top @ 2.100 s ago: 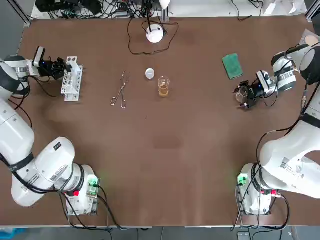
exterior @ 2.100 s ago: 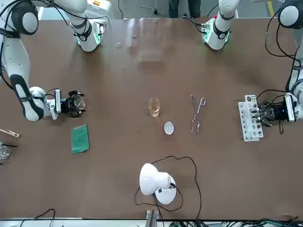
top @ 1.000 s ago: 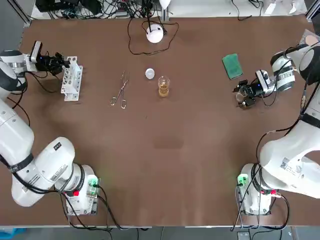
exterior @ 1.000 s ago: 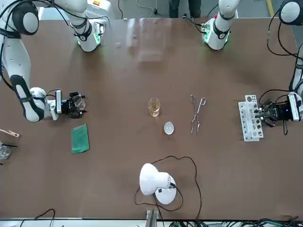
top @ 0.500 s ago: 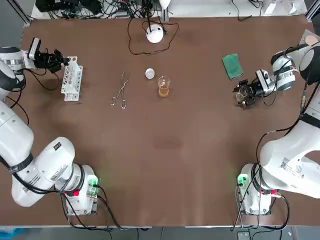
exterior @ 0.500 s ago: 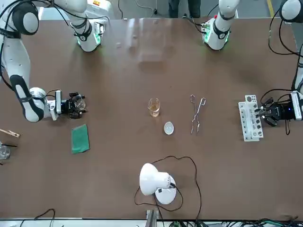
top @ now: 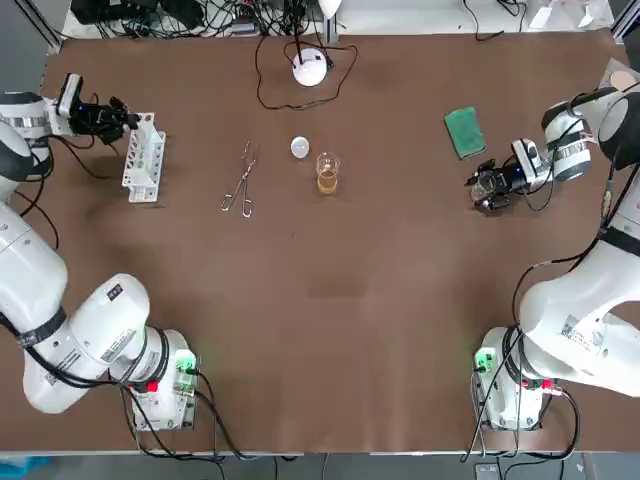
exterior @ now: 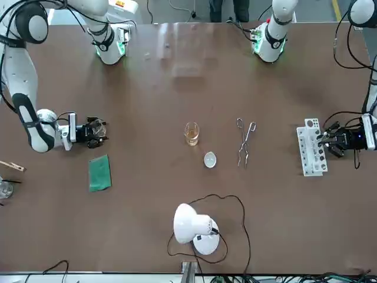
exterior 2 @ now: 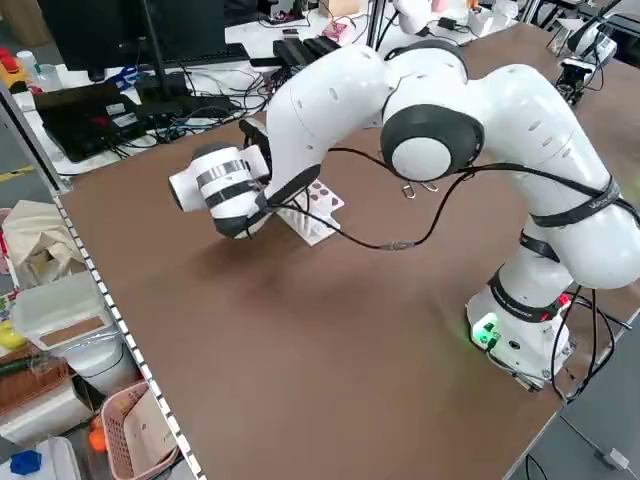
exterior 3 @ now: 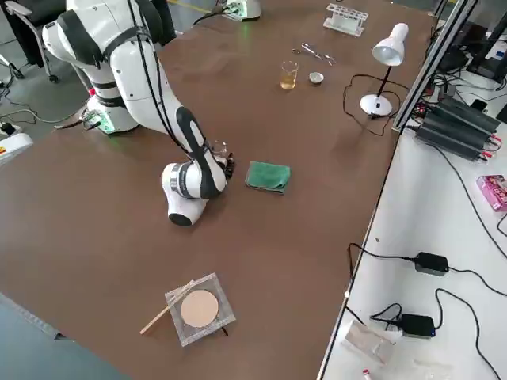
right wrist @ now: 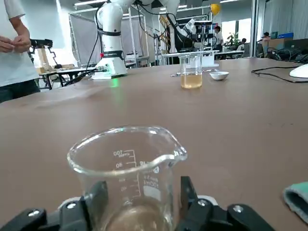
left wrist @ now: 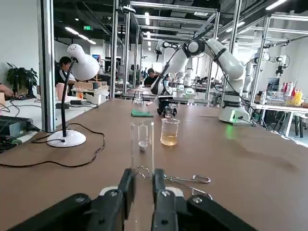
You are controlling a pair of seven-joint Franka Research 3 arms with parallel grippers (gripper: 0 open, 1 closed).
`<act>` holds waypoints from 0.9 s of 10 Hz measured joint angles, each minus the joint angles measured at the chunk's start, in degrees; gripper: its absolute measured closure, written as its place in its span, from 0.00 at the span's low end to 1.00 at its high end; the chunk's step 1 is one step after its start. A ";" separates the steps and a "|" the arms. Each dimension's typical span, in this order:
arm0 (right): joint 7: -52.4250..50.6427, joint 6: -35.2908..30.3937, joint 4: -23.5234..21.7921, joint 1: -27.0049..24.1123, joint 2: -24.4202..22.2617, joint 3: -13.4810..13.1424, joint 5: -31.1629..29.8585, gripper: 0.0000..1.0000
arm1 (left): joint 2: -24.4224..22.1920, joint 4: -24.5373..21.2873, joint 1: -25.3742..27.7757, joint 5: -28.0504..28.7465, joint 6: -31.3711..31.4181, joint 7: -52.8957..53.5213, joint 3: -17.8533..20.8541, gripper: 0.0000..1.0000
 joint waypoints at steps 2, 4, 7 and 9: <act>0.00 0.02 0.00 0.00 0.00 0.00 0.00 0.37 | 0.00 -0.67 0.58 0.13 0.01 1.74 -0.06 0.79; 0.00 0.09 0.02 0.00 0.00 0.01 0.00 0.46 | 0.00 -0.91 1.38 0.13 -0.28 1.85 -0.39 0.79; 0.01 0.20 0.02 0.02 0.00 0.02 0.01 0.59 | 0.00 -0.98 1.88 0.13 -0.71 1.85 -1.44 0.79; 0.08 0.19 0.02 0.05 0.00 0.03 0.01 0.61 | -0.03 -0.98 2.36 0.14 -1.11 1.85 -2.21 0.79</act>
